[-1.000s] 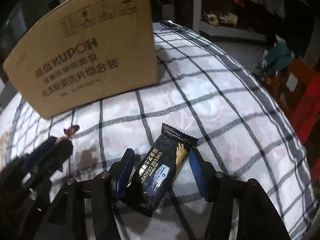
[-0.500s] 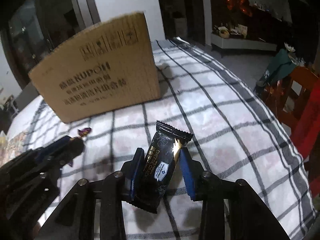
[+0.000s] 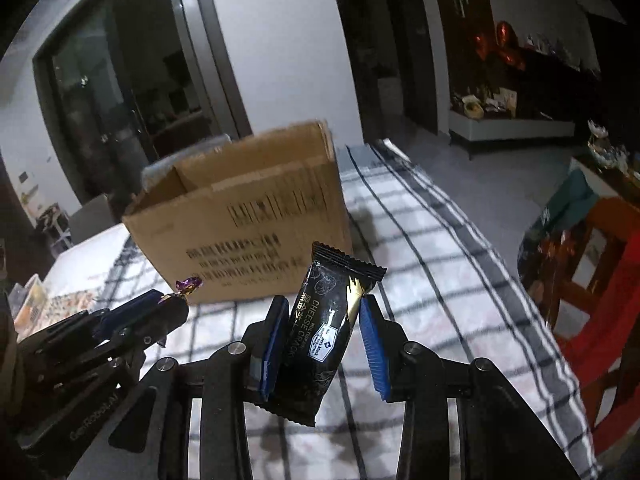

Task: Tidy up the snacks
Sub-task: 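Carry the purple candy and chocolate bar into the box and open both tools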

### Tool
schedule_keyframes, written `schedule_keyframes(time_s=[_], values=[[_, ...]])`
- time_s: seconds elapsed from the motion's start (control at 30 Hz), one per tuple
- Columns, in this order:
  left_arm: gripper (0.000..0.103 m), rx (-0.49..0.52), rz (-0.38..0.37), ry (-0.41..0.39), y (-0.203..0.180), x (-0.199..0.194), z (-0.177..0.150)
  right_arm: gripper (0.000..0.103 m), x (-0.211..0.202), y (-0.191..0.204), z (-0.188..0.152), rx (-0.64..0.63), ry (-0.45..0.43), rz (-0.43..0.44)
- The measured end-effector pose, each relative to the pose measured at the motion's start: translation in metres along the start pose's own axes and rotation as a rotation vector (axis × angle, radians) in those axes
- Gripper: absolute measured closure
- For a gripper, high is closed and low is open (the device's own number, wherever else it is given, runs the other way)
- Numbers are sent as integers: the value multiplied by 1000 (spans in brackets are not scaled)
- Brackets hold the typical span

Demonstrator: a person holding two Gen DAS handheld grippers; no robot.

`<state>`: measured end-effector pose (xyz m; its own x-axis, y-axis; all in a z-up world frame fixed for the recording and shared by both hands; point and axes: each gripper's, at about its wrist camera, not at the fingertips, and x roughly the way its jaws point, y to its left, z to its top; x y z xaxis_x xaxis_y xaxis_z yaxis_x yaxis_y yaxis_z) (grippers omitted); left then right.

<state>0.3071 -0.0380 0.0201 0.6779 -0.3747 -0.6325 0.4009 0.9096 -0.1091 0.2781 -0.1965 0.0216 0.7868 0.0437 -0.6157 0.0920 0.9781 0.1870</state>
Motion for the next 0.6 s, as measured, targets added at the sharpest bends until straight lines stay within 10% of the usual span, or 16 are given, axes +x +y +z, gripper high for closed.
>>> schedule_keyframes(time_s=[0.6], values=[[79, 15, 58, -141, 23, -28, 81, 65, -5, 25, 87, -92, -122, 112]])
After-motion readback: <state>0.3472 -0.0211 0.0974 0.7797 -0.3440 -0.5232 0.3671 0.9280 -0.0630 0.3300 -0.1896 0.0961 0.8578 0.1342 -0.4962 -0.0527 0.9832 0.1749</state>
